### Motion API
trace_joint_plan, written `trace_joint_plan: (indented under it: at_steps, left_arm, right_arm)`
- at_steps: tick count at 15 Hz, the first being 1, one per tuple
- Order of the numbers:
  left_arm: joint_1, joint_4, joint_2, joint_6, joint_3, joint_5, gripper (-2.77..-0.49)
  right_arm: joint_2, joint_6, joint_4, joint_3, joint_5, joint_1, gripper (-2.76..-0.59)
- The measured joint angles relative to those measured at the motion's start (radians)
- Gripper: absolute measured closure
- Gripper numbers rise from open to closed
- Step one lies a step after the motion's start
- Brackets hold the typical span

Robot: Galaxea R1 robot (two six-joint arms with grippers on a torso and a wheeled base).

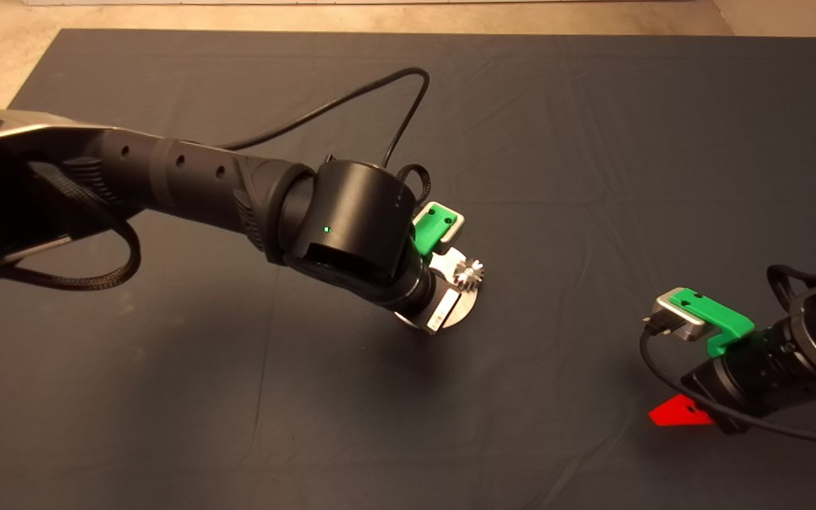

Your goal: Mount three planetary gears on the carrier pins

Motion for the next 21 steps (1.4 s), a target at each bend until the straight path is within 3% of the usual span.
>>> trace_joint_plan:
  at_steps: [13,17,21]
  left_arm:
    - [0.069,0.004,0.0,0.001,-0.015,0.001,-0.7]
    - [0.111,0.022,0.0,0.016,-0.035,0.001,-0.7]
    - [0.113,0.039,0.001,0.023,-0.051,0.0,-0.7]
  right_arm:
    - [0.0,0.0,0.0,0.0,0.001,0.0,-1.76]
    - [0.0,0.0,0.0,0.0,0.001,0.0,-1.76]
    - [0.0,0.0,0.0,0.0,0.001,0.0,-1.76]
